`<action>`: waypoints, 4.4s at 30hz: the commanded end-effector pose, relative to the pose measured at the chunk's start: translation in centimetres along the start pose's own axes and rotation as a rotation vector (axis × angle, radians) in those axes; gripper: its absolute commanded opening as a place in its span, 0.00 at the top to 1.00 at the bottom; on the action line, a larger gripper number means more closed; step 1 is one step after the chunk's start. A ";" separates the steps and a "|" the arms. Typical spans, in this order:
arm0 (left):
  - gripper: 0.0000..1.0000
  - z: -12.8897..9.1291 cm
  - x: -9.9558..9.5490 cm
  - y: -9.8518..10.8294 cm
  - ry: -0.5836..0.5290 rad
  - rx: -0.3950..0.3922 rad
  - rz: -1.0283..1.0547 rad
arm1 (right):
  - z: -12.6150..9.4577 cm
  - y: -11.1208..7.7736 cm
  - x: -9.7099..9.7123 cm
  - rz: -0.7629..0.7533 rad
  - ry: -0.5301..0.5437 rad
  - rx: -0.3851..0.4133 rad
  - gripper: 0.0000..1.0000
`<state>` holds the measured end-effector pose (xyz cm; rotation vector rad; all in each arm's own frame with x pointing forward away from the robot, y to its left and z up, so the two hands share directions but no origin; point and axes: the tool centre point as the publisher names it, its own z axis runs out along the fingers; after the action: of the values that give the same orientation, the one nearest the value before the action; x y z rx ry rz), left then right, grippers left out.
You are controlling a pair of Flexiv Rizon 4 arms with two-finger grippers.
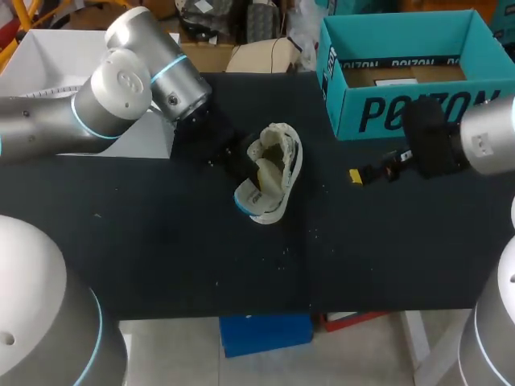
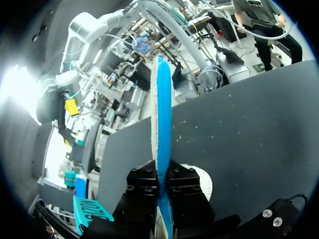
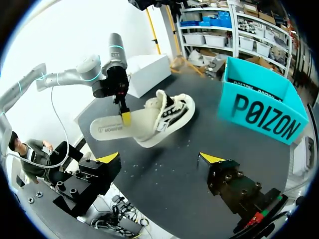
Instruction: Take the shoe out of the shoebox, open the shoe tongue, remove and reinsert the insole, then place the shoe into the shoebox
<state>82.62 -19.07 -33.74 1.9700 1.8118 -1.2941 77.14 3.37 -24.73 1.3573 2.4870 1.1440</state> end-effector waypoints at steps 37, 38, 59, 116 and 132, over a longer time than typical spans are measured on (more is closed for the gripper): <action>0.59 -0.5 -1.5 3.4 0.007 -0.044 0.019 | 0.0 0.1 0.1 0.001 -0.001 0.003 0.00; 0.60 -0.5 -1.5 3.2 0.008 -0.044 0.020 | 0.0 0.1 0.1 0.001 -0.001 0.003 0.00; 1.00 0.8 -1.2 0.3 -0.031 0.019 -0.039 | 0.0 0.1 0.1 0.001 -0.001 0.003 0.00; 0.42 -0.8 -1.7 4.6 -0.095 -0.184 -0.018 | 0.0 0.1 0.1 0.001 -0.001 0.003 0.00; 1.00 0.9 -0.4 3.9 -0.078 -0.131 -0.051 | 0.0 0.1 0.1 0.001 -0.001 0.003 0.00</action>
<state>85.44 -20.69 -35.11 1.7950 1.8711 -1.2132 77.11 3.38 -24.76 1.3574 2.4861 1.1437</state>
